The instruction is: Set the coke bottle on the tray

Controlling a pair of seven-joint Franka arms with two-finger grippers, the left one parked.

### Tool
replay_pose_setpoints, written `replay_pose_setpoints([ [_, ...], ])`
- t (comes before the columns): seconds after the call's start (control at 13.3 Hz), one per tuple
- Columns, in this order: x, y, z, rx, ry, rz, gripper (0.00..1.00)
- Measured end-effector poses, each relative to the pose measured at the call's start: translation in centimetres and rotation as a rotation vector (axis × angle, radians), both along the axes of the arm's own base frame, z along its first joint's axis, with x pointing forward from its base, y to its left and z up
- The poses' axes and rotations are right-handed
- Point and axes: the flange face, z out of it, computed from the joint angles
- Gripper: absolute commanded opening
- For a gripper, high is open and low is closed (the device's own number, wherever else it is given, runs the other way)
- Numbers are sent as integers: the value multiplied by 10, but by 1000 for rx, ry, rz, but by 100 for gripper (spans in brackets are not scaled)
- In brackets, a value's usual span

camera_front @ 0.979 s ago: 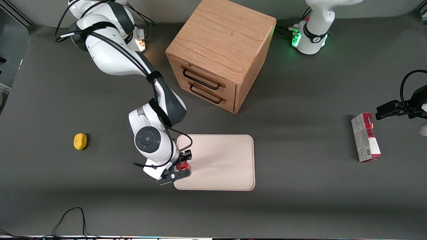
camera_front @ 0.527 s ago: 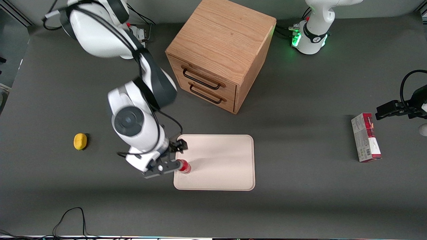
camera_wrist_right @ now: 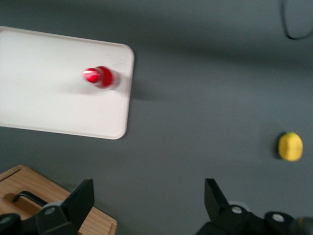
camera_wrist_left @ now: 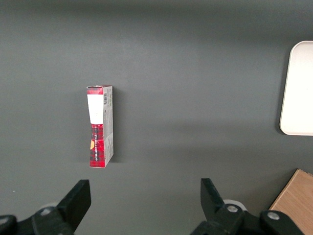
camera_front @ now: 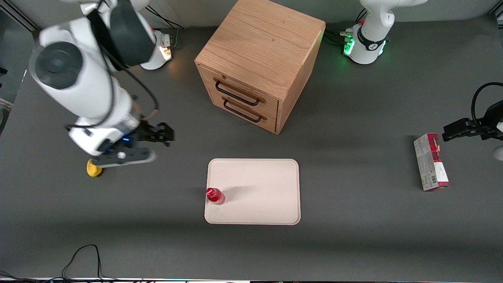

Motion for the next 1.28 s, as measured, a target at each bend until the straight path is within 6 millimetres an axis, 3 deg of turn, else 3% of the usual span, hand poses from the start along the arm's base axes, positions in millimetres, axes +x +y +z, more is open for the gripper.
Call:
replay_pose_setpoints([
  [0.3,-16,-124,13,30,-8,-63,100],
  [0.53,-29,-180,13,58,-6,-67,100],
  [0.75,-34,-208,13,61,-5,-83,100],
  [1.28,-34,-215,19,61,-15,-94,100],
])
